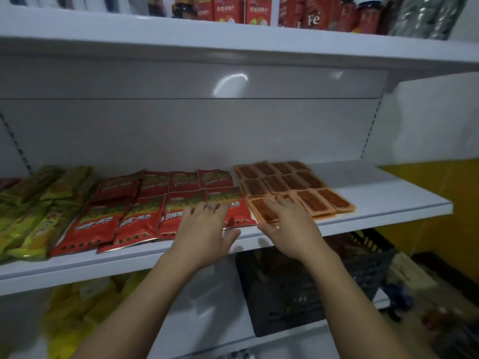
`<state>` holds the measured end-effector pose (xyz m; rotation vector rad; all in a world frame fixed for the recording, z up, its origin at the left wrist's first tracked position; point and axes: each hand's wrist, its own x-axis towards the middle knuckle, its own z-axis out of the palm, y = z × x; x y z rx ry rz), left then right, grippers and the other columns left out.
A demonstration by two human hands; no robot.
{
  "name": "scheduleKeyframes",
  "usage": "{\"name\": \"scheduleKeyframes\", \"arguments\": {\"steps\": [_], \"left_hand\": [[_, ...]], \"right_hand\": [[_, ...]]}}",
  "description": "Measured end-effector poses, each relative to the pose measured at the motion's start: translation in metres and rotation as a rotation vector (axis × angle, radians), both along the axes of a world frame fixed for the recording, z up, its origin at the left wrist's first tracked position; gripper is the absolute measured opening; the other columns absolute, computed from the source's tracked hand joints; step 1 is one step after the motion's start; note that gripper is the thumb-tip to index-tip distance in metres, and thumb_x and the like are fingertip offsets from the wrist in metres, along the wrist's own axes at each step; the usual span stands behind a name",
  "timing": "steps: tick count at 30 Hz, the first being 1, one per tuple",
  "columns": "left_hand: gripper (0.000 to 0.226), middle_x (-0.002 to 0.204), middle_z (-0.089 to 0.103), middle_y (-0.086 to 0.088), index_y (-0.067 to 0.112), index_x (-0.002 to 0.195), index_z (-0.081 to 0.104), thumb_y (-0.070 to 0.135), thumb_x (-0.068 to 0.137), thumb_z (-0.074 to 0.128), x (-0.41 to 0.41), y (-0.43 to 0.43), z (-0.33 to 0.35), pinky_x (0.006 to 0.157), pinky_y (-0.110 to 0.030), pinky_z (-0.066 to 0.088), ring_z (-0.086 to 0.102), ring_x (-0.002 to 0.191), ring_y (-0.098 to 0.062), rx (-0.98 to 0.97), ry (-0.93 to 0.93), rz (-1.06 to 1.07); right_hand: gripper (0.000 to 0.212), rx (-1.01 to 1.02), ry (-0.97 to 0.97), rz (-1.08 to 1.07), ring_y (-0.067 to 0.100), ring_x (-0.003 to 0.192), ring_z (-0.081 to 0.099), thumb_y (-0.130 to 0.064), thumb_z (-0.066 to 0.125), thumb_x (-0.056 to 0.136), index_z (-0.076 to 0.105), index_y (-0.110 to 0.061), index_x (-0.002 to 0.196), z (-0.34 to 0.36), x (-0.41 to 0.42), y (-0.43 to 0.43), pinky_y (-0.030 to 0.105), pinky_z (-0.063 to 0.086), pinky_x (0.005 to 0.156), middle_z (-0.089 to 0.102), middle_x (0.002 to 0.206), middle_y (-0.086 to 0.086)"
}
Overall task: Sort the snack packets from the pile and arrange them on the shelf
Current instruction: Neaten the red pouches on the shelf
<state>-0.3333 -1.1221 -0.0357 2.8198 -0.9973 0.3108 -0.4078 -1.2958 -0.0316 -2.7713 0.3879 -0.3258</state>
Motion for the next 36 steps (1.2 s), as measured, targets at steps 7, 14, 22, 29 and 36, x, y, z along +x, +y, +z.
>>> {"name": "scheduleKeyframes", "arguments": {"steps": [7,14,22,29,36], "left_hand": [[0.056,0.15,0.041,-0.001,0.027,0.147,0.035,0.055,0.099,0.036,-0.003,-0.036,-0.005,0.112,-0.045,0.024,0.033,0.138,-0.023,0.103,0.03,0.02],[0.053,0.151,0.038,-0.001,0.029,0.148,0.031,0.049,0.1,0.04,0.024,-0.01,-0.01,0.109,-0.044,0.026,0.033,0.138,-0.024,0.163,0.044,0.133],[0.057,0.154,0.035,0.0,0.033,0.15,0.028,0.052,0.098,0.044,0.047,0.028,-0.017,0.109,-0.044,0.025,0.03,0.14,-0.024,0.24,0.097,0.207],[0.05,0.147,0.042,0.0,0.032,0.147,0.036,0.051,0.1,0.041,0.057,0.034,-0.028,0.103,-0.04,0.032,0.037,0.133,-0.024,0.207,0.07,0.18],[0.049,0.148,0.042,-0.003,0.032,0.148,0.036,0.047,0.102,0.039,0.06,0.038,-0.035,0.102,-0.039,0.034,0.038,0.132,-0.026,0.141,0.052,0.147]], "right_hand": [[0.062,-0.014,-0.006,0.026,0.021,0.145,0.025,-0.045,0.054,0.097,0.029,-0.033,0.152,0.001,-0.011,-0.031,0.037,0.018,0.119,0.03,0.158,-0.002],[0.055,-0.027,0.023,0.171,0.023,0.14,0.032,-0.047,0.048,0.098,0.035,-0.033,0.15,-0.013,0.038,0.002,0.042,0.02,0.118,0.04,0.152,0.0],[0.046,-0.096,0.146,0.237,0.025,0.136,0.035,-0.039,0.041,0.103,0.037,-0.031,0.149,-0.023,0.087,0.028,0.04,0.026,0.113,0.041,0.149,0.004],[0.048,-0.099,0.19,0.228,0.025,0.14,0.034,-0.04,0.041,0.103,0.034,-0.033,0.15,-0.035,0.093,0.036,0.04,0.034,0.111,0.035,0.156,0.003],[0.049,-0.144,0.202,0.231,0.027,0.137,0.037,-0.042,0.041,0.102,0.034,-0.033,0.15,-0.035,0.095,0.044,0.041,0.035,0.111,0.037,0.154,0.005]]}}
